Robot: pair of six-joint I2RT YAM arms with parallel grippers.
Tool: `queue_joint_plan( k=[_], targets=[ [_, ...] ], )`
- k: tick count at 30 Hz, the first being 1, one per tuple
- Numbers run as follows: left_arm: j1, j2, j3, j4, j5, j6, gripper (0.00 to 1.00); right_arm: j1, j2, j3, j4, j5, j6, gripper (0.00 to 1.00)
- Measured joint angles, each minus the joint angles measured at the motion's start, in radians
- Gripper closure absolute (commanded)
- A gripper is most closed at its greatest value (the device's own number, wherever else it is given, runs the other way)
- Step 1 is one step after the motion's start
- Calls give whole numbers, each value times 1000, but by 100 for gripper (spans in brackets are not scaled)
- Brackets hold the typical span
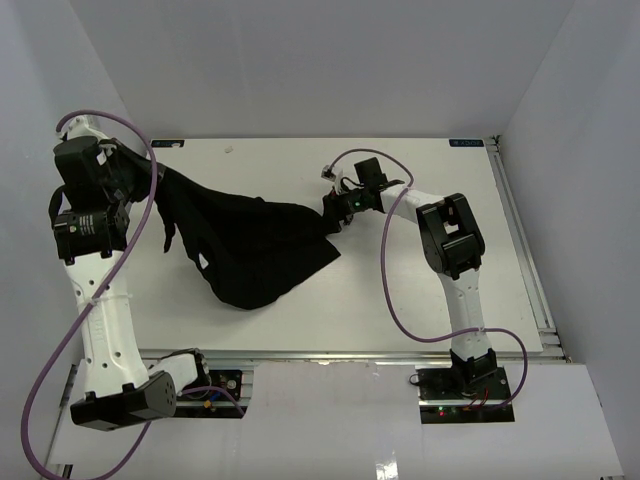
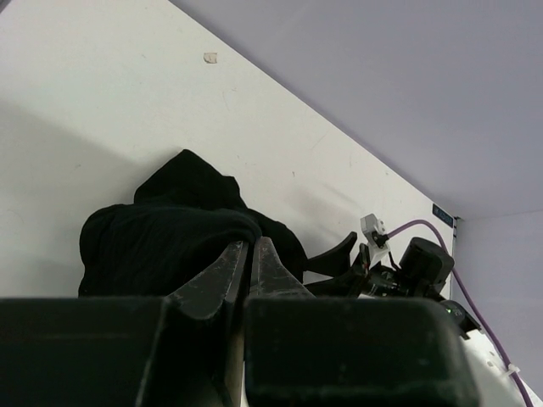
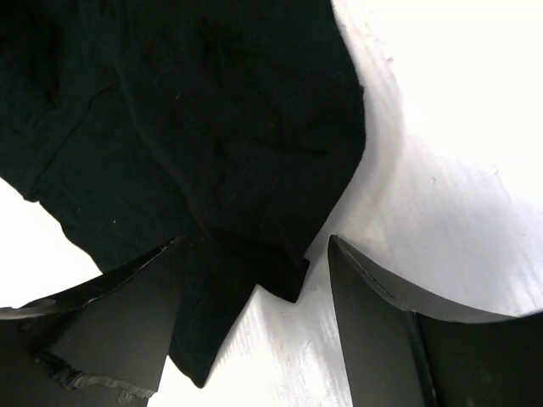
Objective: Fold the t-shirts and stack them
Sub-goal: Flatten out the tshirt
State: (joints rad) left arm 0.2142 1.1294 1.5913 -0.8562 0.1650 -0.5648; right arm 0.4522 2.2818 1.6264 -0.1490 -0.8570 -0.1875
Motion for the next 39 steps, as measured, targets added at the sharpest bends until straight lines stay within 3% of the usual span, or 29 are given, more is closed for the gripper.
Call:
queue_joint_plan(
  k=[8,11,16,23,26,39],
  targets=[
    [0,-12,-11,2,0,0,92,0,-12,-37,-8,-30,-37,37],
    [0,-12,-13,3,0,0,92,0,-26,-64,-6,-34,-41,46],
    [0,-12,-13,3,0,0,92,-2,-32,-86,3,-40,-39,53],
    [0,-12,-14,3,0,0,92,-7,-32,-86,28,-28,-6,83],
    [0,-12,-17,4,0,0,92,-13,-32,-86,43,-25,5,91],
    [0,-12,-51,31,8,0,92,-98,-100,-86,36,-37,20,94]
  ],
)
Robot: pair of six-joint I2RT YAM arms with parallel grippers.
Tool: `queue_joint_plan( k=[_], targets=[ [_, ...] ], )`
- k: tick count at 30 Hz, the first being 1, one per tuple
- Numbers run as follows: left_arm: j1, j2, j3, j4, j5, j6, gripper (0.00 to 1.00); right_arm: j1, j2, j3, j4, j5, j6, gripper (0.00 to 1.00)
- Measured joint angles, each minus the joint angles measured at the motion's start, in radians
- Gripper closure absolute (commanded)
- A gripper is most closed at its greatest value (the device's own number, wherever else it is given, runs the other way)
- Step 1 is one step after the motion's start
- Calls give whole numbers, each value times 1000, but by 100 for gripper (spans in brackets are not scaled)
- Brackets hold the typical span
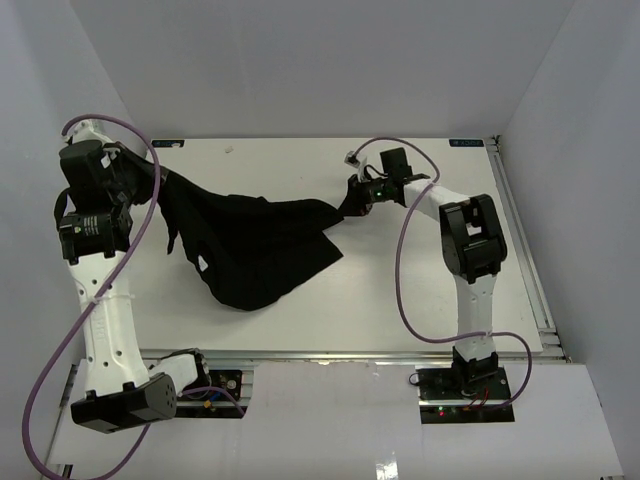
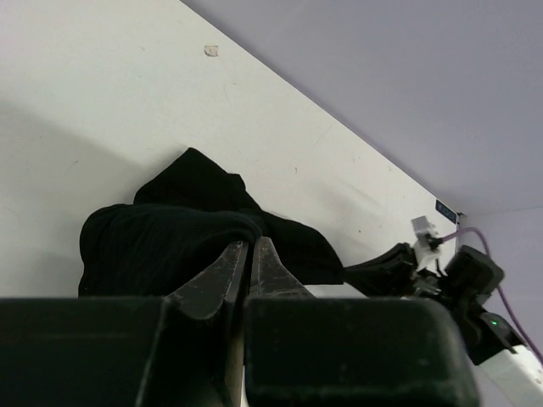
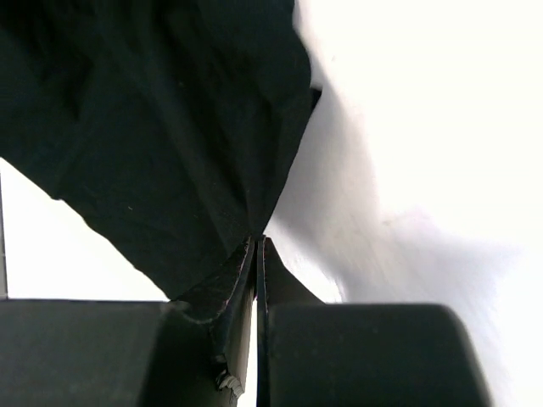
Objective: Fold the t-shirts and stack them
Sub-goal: Flatten out the tshirt
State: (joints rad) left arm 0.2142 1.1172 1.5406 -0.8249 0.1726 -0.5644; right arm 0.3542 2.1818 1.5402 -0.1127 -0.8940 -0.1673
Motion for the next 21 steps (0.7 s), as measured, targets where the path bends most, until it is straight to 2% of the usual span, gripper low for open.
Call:
queue_joint_plan(
  k=[13,21],
  targets=[
    [0,5,-61,92,50,15,92,-184,-175,135,-194,-19,-134,94],
    [0,39,-55,155,72,31,92,-291,-200,363,-368,31,-296,94]
  ],
)
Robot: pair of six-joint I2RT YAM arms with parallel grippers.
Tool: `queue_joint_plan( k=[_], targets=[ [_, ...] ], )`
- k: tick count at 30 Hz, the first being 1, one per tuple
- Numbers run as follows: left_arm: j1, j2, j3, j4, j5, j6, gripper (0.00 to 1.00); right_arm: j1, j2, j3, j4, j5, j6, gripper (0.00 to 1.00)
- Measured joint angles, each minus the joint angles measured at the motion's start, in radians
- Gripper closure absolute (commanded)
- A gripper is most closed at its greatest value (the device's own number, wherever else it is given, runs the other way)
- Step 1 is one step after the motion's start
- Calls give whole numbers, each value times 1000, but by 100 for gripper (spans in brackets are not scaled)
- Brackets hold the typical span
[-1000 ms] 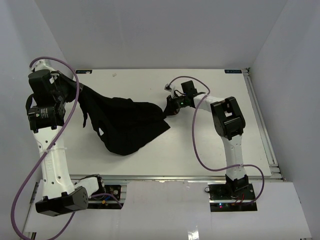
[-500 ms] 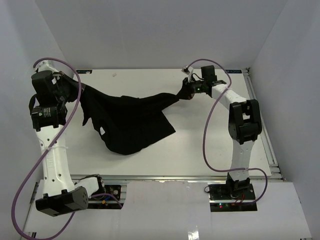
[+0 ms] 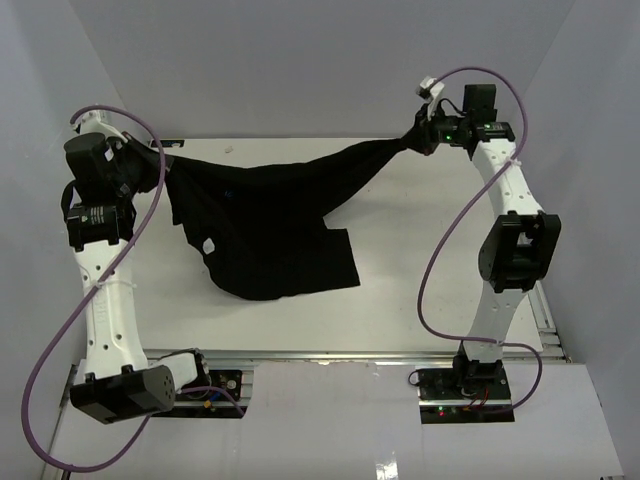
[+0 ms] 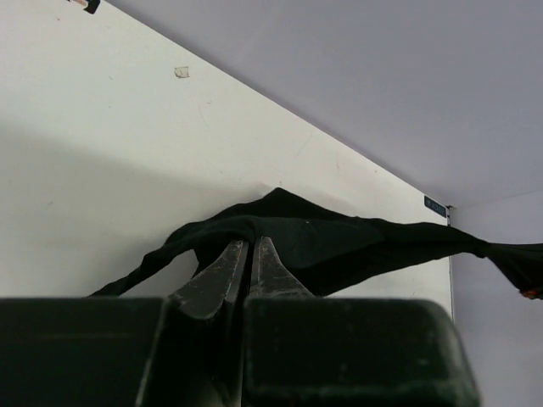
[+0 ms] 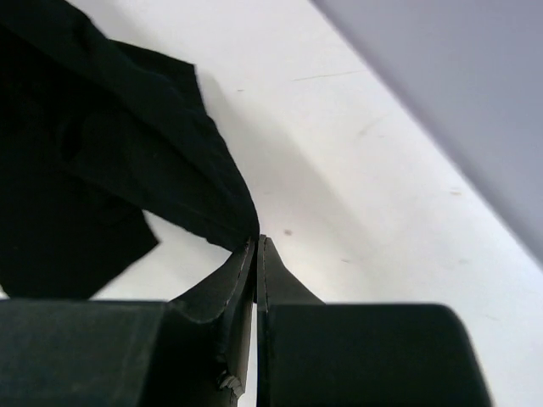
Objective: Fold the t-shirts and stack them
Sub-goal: Flatten out the tshirt
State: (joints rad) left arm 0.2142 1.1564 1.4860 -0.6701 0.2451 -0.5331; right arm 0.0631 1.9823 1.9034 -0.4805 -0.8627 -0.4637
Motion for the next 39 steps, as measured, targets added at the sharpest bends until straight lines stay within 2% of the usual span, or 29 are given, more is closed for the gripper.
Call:
queue_joint_plan(
  k=[8,14,27,39],
  targets=[
    [0,66,69,53,12,14,92,-121,-50,155,-47,94,-114,94],
    [0,95,119,108,61,12,92,-196,-123,166,-25,139,-140,94],
    [-1,174,148,283,156,-63,92,-277,-321,130,162,153,-83,94],
    [-1,185,314,429,193,-158,92,-360,-490,105,363,153,16,94]
  ],
)
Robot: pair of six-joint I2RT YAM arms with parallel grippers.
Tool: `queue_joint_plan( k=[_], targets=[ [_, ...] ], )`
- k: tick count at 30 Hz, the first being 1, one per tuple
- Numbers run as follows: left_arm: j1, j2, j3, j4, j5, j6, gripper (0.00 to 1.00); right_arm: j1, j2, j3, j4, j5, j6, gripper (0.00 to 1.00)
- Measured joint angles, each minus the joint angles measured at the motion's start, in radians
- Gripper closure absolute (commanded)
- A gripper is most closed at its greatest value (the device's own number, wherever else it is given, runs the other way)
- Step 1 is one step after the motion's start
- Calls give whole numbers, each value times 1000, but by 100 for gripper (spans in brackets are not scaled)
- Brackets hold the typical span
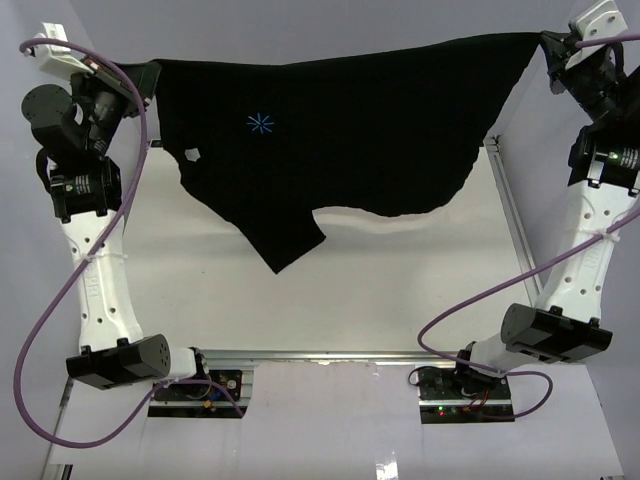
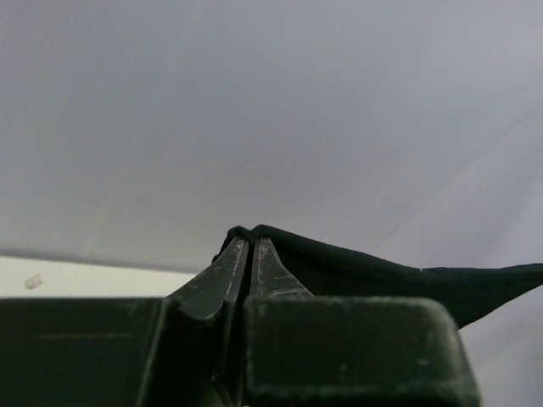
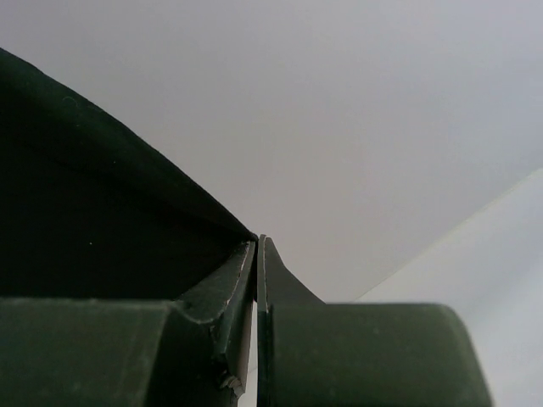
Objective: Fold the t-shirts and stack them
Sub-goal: Flatten out the tshirt
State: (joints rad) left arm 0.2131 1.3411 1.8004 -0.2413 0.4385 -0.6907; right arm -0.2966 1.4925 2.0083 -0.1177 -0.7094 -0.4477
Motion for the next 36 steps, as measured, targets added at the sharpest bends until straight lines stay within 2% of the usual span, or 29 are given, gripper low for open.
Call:
queue_joint_plan(
  k=[11,19,26,31,36],
  targets=[
    [1,-9,182,70,13,-75,92,-51,-134,-29,210,37,103,94],
    [1,-55,213,70,-2,-68,92,-51,-209,-60,284,79,137,94],
    [1,-46,57,117,7,-68,93,-47,-190,-268,318,72,183,94],
    [-3,16,-150,167,19,-73,92,34,-134,-558,344,90,160,94],
    [-28,142,-286,192,5,-68,92,109,-3,-705,375,122,147,94]
  ],
)
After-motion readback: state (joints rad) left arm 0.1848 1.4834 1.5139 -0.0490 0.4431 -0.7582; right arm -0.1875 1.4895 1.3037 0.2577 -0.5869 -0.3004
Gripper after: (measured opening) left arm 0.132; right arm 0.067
